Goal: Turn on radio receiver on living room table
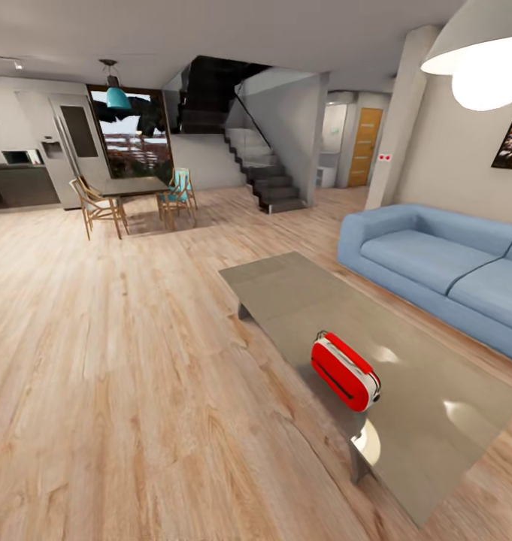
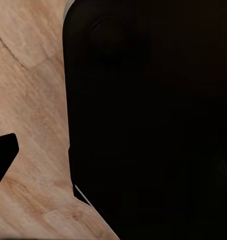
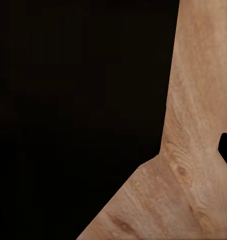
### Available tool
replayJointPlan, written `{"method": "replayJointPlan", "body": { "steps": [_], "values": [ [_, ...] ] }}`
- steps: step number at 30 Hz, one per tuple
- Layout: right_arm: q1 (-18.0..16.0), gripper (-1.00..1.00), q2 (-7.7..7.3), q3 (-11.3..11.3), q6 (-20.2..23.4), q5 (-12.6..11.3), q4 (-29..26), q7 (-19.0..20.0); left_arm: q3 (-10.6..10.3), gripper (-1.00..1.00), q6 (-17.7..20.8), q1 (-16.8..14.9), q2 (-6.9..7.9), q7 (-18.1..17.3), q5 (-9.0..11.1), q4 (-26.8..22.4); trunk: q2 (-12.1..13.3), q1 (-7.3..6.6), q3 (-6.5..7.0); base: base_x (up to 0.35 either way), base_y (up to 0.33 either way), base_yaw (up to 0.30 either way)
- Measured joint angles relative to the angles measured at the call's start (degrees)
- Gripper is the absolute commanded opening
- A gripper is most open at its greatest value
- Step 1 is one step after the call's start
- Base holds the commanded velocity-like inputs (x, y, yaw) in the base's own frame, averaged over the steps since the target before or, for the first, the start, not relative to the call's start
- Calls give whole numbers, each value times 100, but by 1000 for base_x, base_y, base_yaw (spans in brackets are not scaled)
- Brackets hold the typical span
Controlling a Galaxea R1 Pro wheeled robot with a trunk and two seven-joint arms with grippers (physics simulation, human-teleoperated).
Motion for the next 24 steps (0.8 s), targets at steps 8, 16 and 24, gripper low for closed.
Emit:
{"method": "replayJointPlan", "body": {
  "steps": [8,16,24],
  "values": [
    [0,100,0,3,-1,0,0,0,8,100,-1,0,-6,18,1,-1,0,0,0,0,0,269],
    [0,100,-5,3,7,8,0,0,2,100,5,0,6,0,1,0,0,0,0,115,0,126],
    [0,100,-6,4,7,9,0,0,0,100,8,0,4,-14,1,0,0,0,0,316,0,3]
  ]
}}
